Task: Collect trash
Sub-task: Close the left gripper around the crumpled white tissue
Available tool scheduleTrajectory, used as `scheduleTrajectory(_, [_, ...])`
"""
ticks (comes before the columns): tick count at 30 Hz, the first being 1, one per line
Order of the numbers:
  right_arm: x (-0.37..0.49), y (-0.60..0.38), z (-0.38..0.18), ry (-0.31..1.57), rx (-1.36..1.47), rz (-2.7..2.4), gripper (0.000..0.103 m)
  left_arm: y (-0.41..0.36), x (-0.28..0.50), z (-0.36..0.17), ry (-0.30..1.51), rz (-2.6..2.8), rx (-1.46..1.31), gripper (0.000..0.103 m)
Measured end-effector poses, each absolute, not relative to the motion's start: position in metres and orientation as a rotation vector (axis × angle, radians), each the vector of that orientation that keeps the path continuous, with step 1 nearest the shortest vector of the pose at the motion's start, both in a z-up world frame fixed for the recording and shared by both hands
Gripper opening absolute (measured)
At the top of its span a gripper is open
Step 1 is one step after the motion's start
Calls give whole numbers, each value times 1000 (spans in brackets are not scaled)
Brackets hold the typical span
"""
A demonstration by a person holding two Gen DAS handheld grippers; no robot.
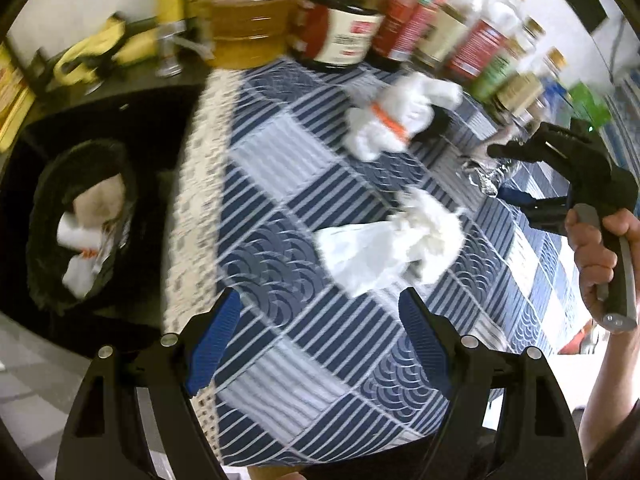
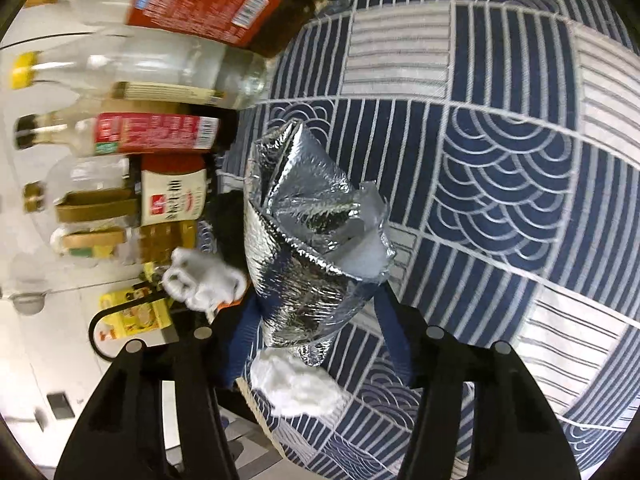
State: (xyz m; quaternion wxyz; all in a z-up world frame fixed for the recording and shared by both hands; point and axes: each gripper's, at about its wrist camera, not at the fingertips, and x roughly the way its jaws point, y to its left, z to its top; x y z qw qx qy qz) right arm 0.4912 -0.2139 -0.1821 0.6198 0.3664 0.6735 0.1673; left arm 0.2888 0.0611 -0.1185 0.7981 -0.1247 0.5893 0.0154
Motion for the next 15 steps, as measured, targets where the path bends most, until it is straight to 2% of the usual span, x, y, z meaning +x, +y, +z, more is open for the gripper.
scheduleTrajectory(3, [477,-232,-167,1494,819,394,57,36,304,-117,1274,-37,-197,80])
scheduleTrajectory(5, [462,-244,-161,1479,799,389,57,21,314,-120,1282,-80,-160,87])
scheduleTrajectory(15, [402,-295,-143,1446,779,429,57,-21,358,-152,1342,-108,-85,87])
